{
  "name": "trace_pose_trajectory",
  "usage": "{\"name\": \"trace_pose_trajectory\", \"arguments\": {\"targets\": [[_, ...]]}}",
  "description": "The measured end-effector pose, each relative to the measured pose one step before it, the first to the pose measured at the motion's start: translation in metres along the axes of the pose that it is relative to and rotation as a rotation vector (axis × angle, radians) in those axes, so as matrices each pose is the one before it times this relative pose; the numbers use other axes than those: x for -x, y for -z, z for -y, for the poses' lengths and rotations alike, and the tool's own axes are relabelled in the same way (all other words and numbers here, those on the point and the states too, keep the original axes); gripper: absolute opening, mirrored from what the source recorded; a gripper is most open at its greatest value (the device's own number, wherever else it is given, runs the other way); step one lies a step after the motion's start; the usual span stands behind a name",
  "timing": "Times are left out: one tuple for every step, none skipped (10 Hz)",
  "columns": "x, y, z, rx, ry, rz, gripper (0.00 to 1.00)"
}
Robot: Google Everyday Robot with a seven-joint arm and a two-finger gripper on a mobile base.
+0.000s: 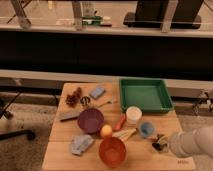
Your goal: Wipe red bowl with brush
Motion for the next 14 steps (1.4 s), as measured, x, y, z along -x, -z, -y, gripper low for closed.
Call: {"name": "trace_pose_trajectory", "arguments": {"targets": [[-0.00044,0.00437,0.00082,-0.0043,-0.00698,0.01029,0.0],[-0.00045,0.00373,0.00087,-0.00377,-0.00606,0.00904,0.0],[-0.00065,0.00549,0.00128,-0.00469,-0.00928,0.00941,0.0],[-0.00101,0.00547,0.00128,-0.00336,-0.01071,0.00786,0.0],[-0.00075,0.00497,0.00144,-0.00144,-0.01083,0.00818,0.0],[-0.00143,0.00588,0.00145,0.00364,-0.01676,0.00996,0.0],[-0.00139,0.00392,0.00114,0.00603,-0.01543,0.00969,0.0],[-0.00263,0.00517,0.00088,0.0135,-0.02387,0.01747,0.0],[-0.00109,0.00274,0.00067,0.00751,-0.01251,0.01,0.0],[-0.00129,0.00352,0.00044,0.01275,-0.01648,0.01519,0.0],[-0.001,0.00331,0.00071,0.01082,-0.01473,0.01732,0.0],[-0.00091,0.00356,-0.00056,0.0181,-0.0168,0.02429,0.0],[0.00014,0.00249,0.00031,0.00757,-0.00938,0.016,0.0],[0.00065,0.00336,-0.00093,0.01275,-0.01,0.01945,0.0]]}}
